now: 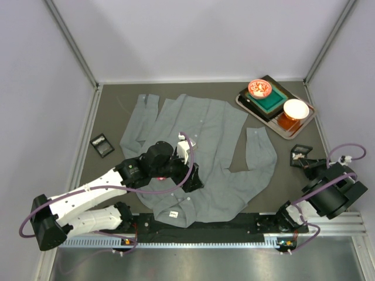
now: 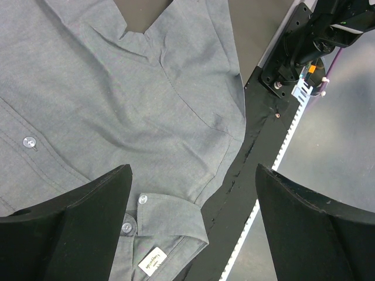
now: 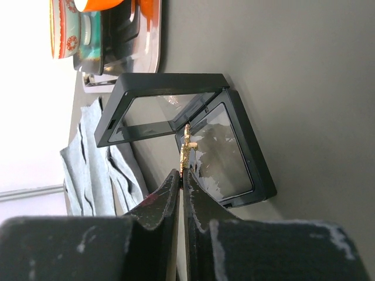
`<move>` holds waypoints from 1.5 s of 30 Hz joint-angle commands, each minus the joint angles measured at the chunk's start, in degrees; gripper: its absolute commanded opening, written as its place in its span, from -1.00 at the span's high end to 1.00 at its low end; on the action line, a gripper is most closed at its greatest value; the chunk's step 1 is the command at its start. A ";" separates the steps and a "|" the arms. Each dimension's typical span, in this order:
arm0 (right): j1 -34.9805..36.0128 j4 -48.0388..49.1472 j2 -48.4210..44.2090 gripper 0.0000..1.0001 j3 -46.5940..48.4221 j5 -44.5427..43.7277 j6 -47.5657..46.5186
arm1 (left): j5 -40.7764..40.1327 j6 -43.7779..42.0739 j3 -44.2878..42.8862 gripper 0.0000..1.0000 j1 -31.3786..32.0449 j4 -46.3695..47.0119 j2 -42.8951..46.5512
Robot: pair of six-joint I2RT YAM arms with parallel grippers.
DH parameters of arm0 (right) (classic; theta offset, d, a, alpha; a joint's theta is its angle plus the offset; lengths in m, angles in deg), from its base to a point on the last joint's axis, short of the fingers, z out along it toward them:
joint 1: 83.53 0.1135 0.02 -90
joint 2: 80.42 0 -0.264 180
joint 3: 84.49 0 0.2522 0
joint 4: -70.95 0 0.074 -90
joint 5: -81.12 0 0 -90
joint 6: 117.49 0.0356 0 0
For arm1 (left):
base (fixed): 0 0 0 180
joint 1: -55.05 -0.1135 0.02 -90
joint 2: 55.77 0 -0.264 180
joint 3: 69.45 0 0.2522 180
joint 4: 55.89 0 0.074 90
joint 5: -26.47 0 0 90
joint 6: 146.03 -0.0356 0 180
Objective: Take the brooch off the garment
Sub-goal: Place the brooch in the brooch box.
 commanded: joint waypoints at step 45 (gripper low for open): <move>52.32 -66.54 -38.43 0.03 24.80 -59.40 -6.70 | -14.64 16.43 -0.17 -0.70 -15.07 -2.57 0.29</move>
